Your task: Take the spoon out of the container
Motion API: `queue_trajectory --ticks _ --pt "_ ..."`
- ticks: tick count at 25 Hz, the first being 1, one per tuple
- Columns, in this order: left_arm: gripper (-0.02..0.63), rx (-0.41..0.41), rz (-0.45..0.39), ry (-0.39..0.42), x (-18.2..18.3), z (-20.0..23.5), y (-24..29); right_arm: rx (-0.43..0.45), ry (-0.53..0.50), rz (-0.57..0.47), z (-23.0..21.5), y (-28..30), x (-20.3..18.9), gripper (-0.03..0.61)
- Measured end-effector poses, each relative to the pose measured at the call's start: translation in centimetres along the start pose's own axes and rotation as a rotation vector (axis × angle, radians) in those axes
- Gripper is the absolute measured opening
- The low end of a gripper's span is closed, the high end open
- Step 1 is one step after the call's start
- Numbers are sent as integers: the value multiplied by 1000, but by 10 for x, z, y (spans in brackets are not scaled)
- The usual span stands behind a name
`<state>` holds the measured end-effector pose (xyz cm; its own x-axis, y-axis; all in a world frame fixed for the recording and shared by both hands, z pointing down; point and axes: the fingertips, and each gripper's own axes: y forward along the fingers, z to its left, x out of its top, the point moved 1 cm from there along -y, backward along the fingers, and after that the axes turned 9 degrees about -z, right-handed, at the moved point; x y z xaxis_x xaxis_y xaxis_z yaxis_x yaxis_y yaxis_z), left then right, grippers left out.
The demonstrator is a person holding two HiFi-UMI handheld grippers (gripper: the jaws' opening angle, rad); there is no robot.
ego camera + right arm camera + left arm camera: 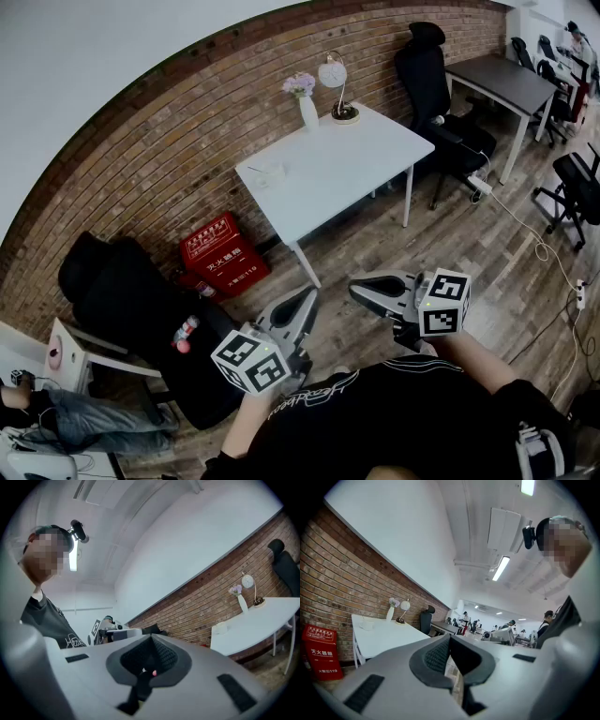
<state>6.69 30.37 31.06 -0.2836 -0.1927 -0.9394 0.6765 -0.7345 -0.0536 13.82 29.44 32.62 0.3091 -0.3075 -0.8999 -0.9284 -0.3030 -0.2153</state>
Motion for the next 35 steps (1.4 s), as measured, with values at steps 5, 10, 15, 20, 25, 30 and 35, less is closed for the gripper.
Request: queue_trajectory --ticks 5,10,15,20,25,30,35 --pt "5 -5 -1 7 3 -8 -1 -2 -8 -11 6 -4 5 -3" --pt "5 0 -2 8 -2 -8 -3 -10 -28 18 4 -5 -3 -3" --pt "5 21 4 -9 -7 6 -3 -4 1 35 -5 2 -13 -3" --pt "5 29 4 -28 -10 34 6 -10 21 49 -30 19 -20 -3" --pt "5 35 0 -46 -2 81 23 -25 32 52 -72 50 -16 -3" --pt "5 38 8 -66 12 147 55 -51 57 47 -132 93 -6 -3" --pt "5 26 25 -58 44 225 96 -71 66 38 -201 150 13 -3"
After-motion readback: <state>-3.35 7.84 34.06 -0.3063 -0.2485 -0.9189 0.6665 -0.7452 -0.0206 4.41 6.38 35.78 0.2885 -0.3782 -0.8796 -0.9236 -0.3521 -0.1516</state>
